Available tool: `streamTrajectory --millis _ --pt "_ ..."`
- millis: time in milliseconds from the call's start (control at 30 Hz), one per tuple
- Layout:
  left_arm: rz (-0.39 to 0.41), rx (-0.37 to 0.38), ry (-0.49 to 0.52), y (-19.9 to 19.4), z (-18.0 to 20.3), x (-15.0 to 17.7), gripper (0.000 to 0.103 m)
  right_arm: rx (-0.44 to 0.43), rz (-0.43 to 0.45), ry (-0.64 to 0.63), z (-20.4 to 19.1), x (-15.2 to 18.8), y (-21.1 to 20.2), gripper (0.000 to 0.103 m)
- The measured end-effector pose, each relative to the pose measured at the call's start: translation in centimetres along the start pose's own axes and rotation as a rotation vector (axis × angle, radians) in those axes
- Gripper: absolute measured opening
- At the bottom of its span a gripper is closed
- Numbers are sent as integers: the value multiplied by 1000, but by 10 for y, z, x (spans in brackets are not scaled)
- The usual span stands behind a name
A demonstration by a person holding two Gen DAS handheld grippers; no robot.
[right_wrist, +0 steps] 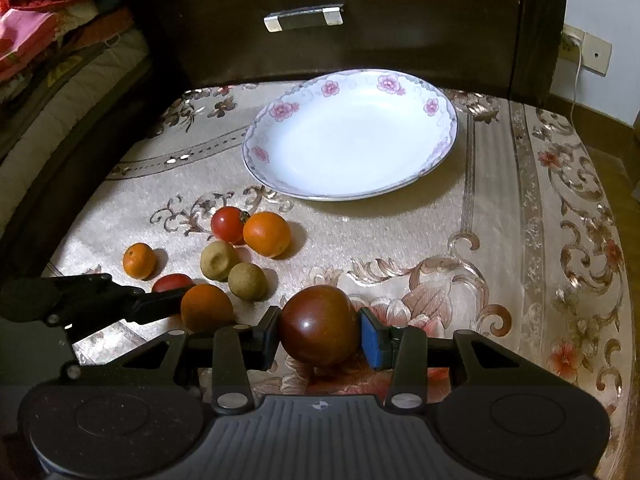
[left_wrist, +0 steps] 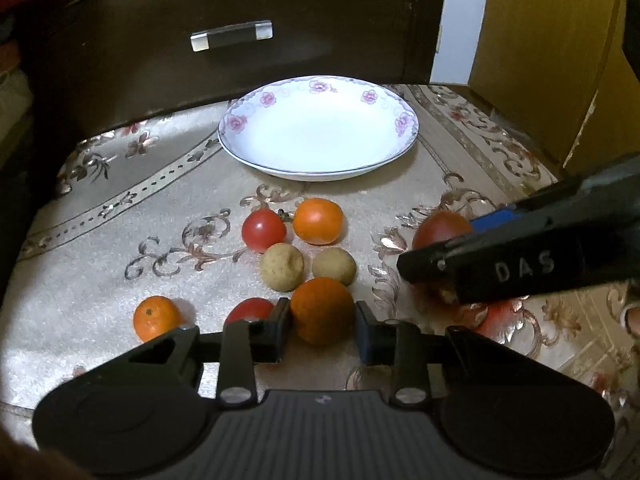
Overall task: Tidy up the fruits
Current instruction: 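Carry the dark tomato and tangerine into the white bowl and open both grippers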
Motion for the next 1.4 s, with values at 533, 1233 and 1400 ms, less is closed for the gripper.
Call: streamTrajectory --millis 533,1233,1400 --pt "104 21 -58 -13 -16 -49 38 -22 105 57 12 -25 -19 37" --pt "92 9 -72 45 -37 -92 39 6 105 18 30 -82 27 39" --pt "89 -3 -92 43 -42 -93 39 21 111 46 34 -83 28 39"
Point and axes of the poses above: each gripper's, at about its wrist camera, not at the fingertips, and y roughly the way its jaws point, z to its right, x to its underside, the point moved 1 cm from there along y, roughly the way its jaws point, and after that the axes turned 3 degrees about y, right-handed, at the moved point
